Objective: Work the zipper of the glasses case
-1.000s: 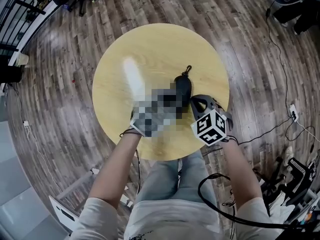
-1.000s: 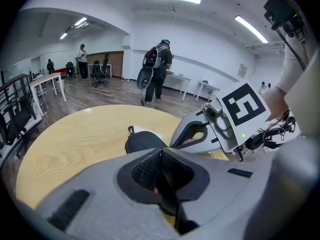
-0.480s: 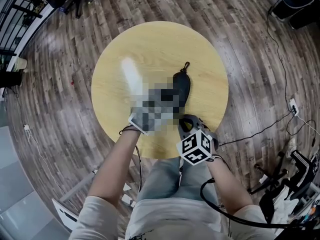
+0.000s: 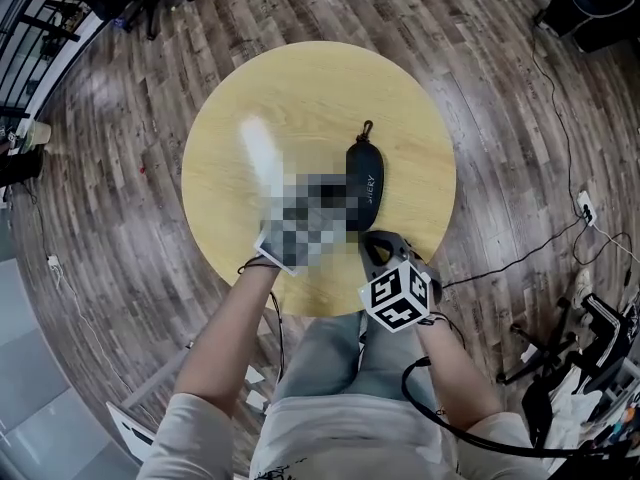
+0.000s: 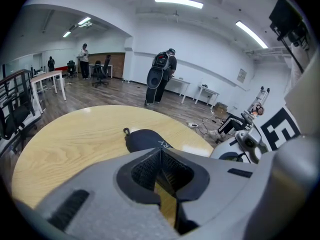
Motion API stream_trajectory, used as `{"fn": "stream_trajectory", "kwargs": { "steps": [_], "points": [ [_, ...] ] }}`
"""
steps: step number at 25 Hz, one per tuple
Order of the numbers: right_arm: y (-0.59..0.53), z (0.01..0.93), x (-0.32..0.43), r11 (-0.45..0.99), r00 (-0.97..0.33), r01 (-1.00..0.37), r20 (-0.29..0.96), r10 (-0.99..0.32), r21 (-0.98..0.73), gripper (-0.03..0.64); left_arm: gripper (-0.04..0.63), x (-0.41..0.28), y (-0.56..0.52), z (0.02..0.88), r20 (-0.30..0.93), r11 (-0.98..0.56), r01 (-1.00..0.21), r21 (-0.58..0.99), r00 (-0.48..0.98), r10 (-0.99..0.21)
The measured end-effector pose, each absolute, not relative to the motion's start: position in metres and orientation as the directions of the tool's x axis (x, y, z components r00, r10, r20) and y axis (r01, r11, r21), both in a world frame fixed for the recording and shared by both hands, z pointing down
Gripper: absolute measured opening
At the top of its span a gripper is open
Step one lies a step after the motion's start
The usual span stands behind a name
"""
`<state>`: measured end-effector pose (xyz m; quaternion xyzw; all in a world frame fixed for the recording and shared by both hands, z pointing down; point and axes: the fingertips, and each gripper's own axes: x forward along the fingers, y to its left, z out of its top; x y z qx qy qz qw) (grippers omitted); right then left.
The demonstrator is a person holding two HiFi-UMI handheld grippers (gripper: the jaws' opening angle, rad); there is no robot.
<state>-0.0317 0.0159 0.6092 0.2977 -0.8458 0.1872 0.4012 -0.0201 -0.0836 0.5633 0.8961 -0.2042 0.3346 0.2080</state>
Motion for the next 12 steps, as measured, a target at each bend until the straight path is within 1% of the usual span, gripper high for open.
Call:
{"fn": "stream_trajectory", "kwargs": {
  "steps": [4, 7, 11, 12],
  "points": [
    [0.011, 0.608, 0.018, 0.717, -0.436, -0.696, 0.808, -0.397, -0.024, 0.002, 0.008, 0.001, -0.075, 0.547, 0.64, -0.85, -0.465, 0.25, 0.738, -0.215],
    [0.001, 0.61, 0.052, 0.677, -0.383, -0.736, 0.815, -0.435, 0.016, 0.003, 0.008, 0.023, -0.073, 0.55, 0.639, -0.869, -0.434, 0.235, 0.743, -0.199],
    [-0.008, 0.61, 0.074, 0.648, -0.351, -0.761, 0.813, -0.464, 0.042, 0.003, 0.008, 0.043, -0.082, 0.55, 0.593, -0.857, -0.453, 0.245, 0.77, -0.237],
    [-0.009, 0.611, 0.077, 0.643, -0.347, -0.764, 0.812, -0.468, 0.044, 0.003, 0.008, 0.046, -0.083, 0.553, 0.599, -0.856, -0.456, 0.244, 0.765, -0.237]
  ]
}}
